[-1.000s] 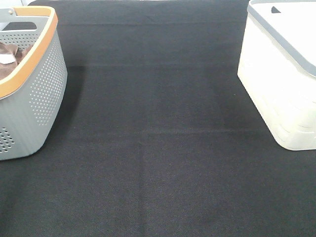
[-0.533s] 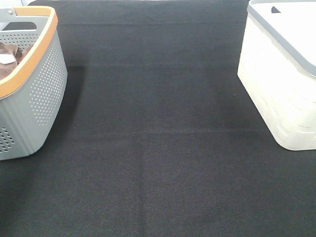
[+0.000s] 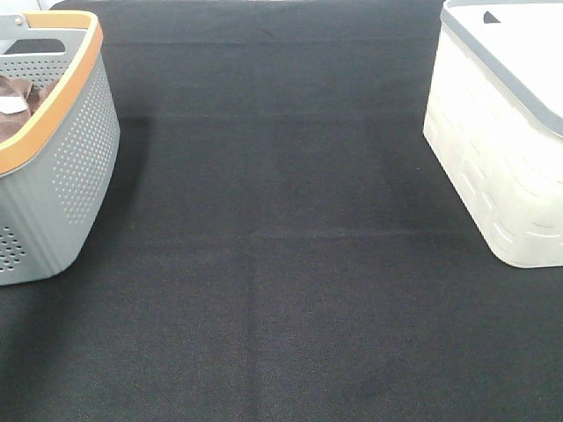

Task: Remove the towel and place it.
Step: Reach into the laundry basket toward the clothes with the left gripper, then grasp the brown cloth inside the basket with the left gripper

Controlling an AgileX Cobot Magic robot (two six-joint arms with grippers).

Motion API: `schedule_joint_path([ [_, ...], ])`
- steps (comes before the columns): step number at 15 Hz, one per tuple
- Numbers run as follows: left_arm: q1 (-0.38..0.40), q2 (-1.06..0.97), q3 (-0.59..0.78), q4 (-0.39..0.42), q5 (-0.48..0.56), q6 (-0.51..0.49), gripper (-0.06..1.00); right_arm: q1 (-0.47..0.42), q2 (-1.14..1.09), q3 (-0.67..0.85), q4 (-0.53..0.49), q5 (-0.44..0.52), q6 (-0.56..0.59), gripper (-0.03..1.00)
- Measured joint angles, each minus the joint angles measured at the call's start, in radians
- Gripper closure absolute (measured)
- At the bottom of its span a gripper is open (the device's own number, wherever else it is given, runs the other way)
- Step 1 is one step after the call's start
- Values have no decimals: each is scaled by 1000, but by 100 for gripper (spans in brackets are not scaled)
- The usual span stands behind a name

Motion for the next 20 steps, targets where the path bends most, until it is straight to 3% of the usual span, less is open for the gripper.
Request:
schedule_joint_path([
  [3, 0, 174, -236, 60, 180, -6, 36, 0, 0, 0, 0, 0, 0, 28],
  [5, 10, 225, -305, 67, 230, -6, 36, 0, 0, 0, 0, 0, 0, 28],
  [8, 93, 356, -459, 62, 314, -7, 36, 0, 0, 0, 0, 0, 0, 28],
  [11, 206, 469, -570, -66, 359, -8, 36, 0, 0, 0, 0, 0, 0, 28],
  [12, 240, 511, -603, -141, 361, -8, 36, 0, 0, 0, 0, 0, 0, 28],
  [15, 270, 597, -654, -290, 364, -37, 36, 0, 0, 0, 0, 0, 0, 28],
  [17, 271, 623, -669, -317, 364, -56, 36, 0, 0, 0, 0, 0, 0, 28],
  [20, 271, 722, -749, -422, 364, -114, 36, 0, 0, 0, 0, 0, 0, 28],
])
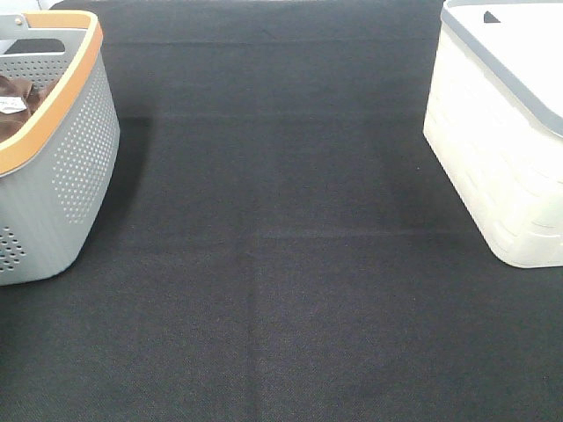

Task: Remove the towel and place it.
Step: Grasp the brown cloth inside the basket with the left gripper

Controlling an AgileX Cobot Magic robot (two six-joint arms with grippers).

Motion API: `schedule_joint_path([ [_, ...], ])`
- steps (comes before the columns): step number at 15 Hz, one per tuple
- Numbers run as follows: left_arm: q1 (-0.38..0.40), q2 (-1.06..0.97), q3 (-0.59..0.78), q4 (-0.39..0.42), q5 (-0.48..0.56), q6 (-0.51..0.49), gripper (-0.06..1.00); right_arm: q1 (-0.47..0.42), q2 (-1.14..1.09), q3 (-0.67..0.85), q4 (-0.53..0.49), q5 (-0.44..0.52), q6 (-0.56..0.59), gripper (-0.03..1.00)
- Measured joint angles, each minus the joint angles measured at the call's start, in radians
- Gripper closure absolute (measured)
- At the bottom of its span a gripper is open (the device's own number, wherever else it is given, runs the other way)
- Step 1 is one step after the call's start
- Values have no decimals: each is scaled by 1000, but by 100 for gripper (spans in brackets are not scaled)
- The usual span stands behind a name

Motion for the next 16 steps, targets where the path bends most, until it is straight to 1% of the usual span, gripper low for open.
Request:
schedule_joint_path([
  [3, 0, 81, -79, -33, 0, -49, 36, 0, 0, 0, 0, 0, 0, 28],
  [5, 0, 109, -103, -34, 6, -69, 36, 0, 0, 0, 0, 0, 0, 28],
  [9, 0, 137, -113, -32, 10, -93, 36, 0, 0, 0, 0, 0, 0, 28],
  [12, 0, 160, -113, -9, -5, -118, 38, 0, 0, 0, 0, 0, 0, 28],
  [13, 0, 171, -113, -9, -13, -120, 41, 0, 0, 0, 0, 0, 0, 28],
  [15, 0, 192, -113, -9, -17, -121, 57, 0, 0, 0, 0, 0, 0, 28],
  [16, 0, 194, -113, -9, -17, -121, 69, 0, 0, 0, 0, 0, 0, 28],
])
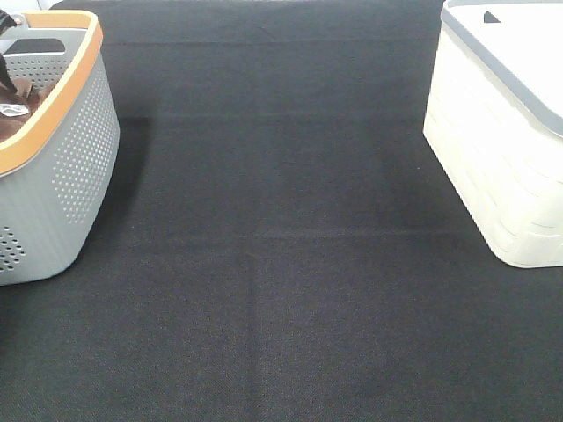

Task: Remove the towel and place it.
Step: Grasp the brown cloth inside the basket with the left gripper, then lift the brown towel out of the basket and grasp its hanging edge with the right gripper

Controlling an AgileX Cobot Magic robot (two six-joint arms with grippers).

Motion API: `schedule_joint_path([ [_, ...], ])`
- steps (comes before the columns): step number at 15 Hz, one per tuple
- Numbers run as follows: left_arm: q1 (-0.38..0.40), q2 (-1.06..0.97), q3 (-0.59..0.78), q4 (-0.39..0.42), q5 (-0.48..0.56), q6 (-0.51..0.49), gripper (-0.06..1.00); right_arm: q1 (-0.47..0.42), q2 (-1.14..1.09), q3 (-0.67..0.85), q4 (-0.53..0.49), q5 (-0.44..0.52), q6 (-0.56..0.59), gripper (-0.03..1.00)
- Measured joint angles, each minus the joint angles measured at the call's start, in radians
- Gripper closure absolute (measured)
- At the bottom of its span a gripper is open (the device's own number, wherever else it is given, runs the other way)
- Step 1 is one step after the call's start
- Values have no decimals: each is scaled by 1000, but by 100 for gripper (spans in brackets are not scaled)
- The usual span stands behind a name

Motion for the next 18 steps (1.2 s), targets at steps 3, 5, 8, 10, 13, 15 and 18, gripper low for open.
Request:
schedule_joint_path([
  [3, 0, 0, -14, 0, 10, 0, 94, 0, 0, 0, 0, 0, 0, 28],
  [5, 0, 0, -66, 16, 80, 46, 94, 0, 0, 0, 0, 0, 0, 28],
  [8, 0, 0, -144, 39, 169, 114, 94, 0, 0, 0, 0, 0, 0, 28],
  [10, 0, 0, -250, 65, 263, 187, 94, 0, 0, 0, 0, 0, 0, 28],
  [13, 0, 0, -444, 37, 352, 318, 94, 0, 0, 0, 0, 0, 0, 28],
  [15, 0, -14, -517, -86, 355, 376, 94, 0, 0, 0, 0, 0, 0, 28],
  [18, 0, -71, -613, -185, 357, 432, 94, 0, 0, 0, 12, 0, 0, 28],
])
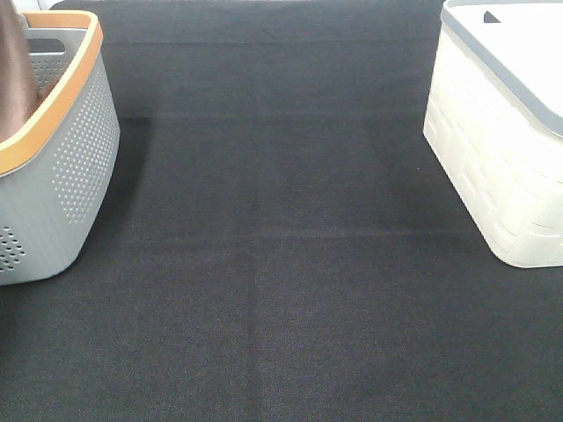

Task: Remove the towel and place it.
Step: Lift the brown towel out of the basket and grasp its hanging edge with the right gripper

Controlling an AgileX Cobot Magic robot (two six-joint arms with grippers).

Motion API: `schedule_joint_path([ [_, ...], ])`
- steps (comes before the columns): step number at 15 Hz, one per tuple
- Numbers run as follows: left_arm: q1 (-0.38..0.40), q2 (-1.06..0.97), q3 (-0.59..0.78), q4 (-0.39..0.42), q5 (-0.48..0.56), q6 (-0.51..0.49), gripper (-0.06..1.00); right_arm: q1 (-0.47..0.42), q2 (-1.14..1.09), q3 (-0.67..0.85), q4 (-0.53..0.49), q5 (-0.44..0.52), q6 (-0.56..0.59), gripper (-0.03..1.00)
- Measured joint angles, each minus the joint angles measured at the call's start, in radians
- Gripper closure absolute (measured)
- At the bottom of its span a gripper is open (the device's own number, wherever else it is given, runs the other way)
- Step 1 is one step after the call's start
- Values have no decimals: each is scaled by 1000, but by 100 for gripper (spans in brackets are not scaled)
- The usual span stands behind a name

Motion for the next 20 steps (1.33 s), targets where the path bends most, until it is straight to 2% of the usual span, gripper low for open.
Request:
schedule_joint_path([
  [2, 0, -48, -11, -50, 2, 19, 94, 0, 0, 0, 19, 0, 0, 28],
  [3, 0, -48, -11, -50, 2, 19, 94, 0, 0, 0, 19, 0, 0, 28],
  [6, 0, -104, -11, -154, 2, 66, 94, 0, 0, 0, 34, 0, 0, 28],
  [10, 0, -138, -11, -261, -5, 93, 94, 0, 0, -2, 164, -56, 0, 28],
  [13, 0, -138, -11, -391, -6, 139, 94, 0, 63, -9, 305, -152, -24, 28],
  [14, -5, -142, -12, -481, -9, 176, 94, 0, 132, -9, 401, -173, -91, 28],
  [16, -28, -169, -12, -562, -13, 240, 94, 0, 246, -9, 554, -181, -248, 28],
  [20, -93, -248, -12, -763, -2, 443, 94, 0, 438, -17, 917, -207, -621, 28],
])
